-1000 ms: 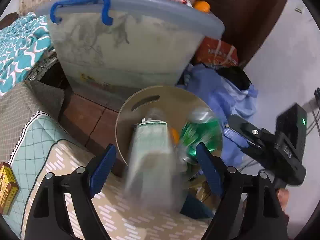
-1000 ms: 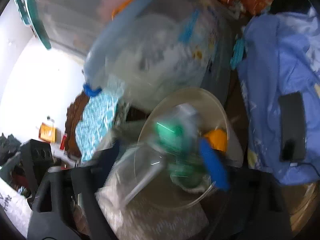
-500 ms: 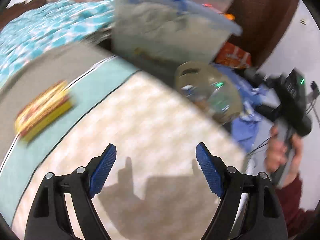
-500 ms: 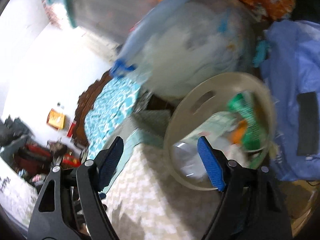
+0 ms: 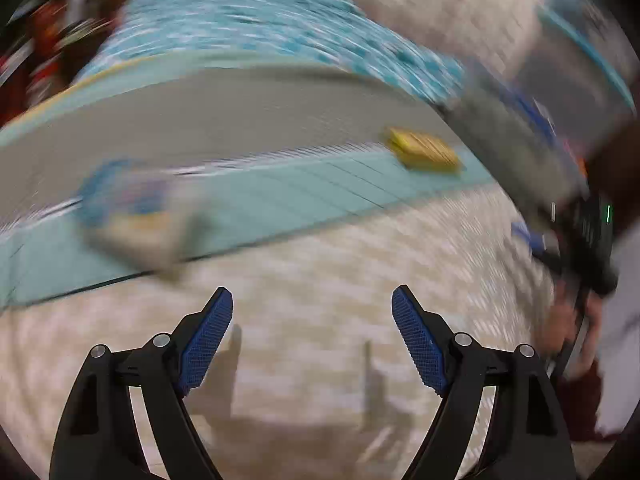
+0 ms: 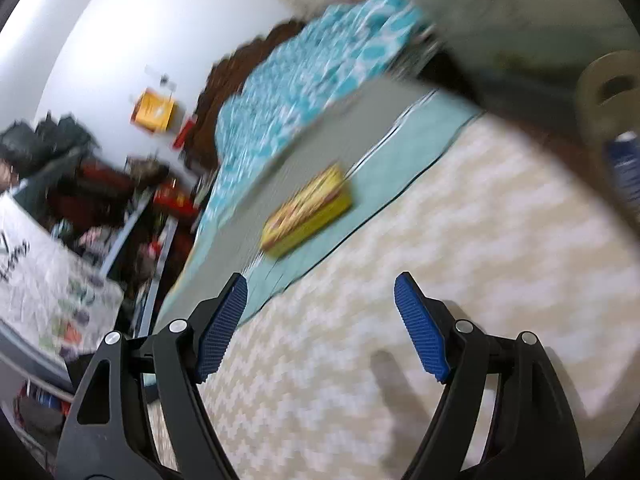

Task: Collect trash
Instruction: 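Move both grippers back to the bed toward the tissue pack and yellow box, then grasp the blue tissue pack with left gripper while right gripper grasps the yellow box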

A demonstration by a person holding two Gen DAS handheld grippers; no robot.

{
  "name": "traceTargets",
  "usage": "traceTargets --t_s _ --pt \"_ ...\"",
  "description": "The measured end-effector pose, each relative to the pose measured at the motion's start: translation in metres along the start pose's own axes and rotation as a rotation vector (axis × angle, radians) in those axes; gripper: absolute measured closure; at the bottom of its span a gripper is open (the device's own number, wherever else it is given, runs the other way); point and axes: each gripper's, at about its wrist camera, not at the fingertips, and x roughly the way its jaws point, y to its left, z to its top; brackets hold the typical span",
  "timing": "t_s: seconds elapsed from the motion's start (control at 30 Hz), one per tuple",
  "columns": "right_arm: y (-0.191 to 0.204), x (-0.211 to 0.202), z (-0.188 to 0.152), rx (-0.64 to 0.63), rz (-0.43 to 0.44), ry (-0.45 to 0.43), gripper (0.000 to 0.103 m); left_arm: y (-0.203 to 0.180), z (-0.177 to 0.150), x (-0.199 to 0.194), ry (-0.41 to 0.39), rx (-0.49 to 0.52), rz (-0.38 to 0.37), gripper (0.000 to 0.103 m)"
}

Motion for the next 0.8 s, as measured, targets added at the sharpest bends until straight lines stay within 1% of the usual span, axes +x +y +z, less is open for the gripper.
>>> traceTargets --t_s 0.07,0.13,0.23,0.27,0.3,0.37,0.5,0.57,0.67,0.7,0.73,0.8 --pt "0.02 0.022 -0.01 -0.029 0.011 0.051 0.027 0.038 0.003 -0.013 -0.036 -0.106 0.034 0.025" --pt "0.048 0.045 -0.022 -0.085 0.017 0.107 0.028 0.065 0.006 -0.018 -0.044 -0.195 0.046 0.025" --pt "0.087 0.079 -0.036 -0.167 0.035 0.194 0.04 0.093 0.005 -0.022 -0.048 -0.287 0.019 0.025" --pt "0.1 0.092 -0.039 -0.2 0.038 0.223 0.048 0.102 0.003 -0.023 -0.054 -0.316 -0.002 0.025" --pt "0.112 0.103 -0.042 -0.226 0.042 0.247 0.056 0.106 0.002 -0.024 -0.058 -0.327 -0.013 0.025" --pt "0.144 0.133 -0.048 -0.285 0.056 0.3 0.065 0.112 -0.001 -0.025 -0.067 -0.344 -0.032 0.025" --pt "0.196 0.186 -0.06 -0.377 0.06 0.352 0.067 0.125 -0.007 -0.029 -0.074 -0.352 -0.062 0.025" --pt "0.217 0.212 -0.066 -0.419 0.038 0.365 0.067 0.129 -0.008 -0.03 -0.083 -0.352 -0.062 0.025" --pt "0.23 0.238 -0.072 -0.448 0.004 0.385 0.067 0.13 -0.005 -0.023 -0.073 -0.364 -0.081 0.025" --pt "0.233 0.246 -0.077 -0.451 -0.004 0.409 0.067 0.131 -0.004 -0.022 -0.072 -0.364 -0.079 0.025" --pt "0.236 0.251 -0.085 -0.454 0.009 0.449 0.067 0.131 -0.003 -0.022 -0.074 -0.362 -0.072 0.025" --pt "0.246 0.246 -0.101 -0.51 0.075 0.498 0.067 0.133 -0.002 -0.021 -0.08 -0.356 -0.059 0.025"
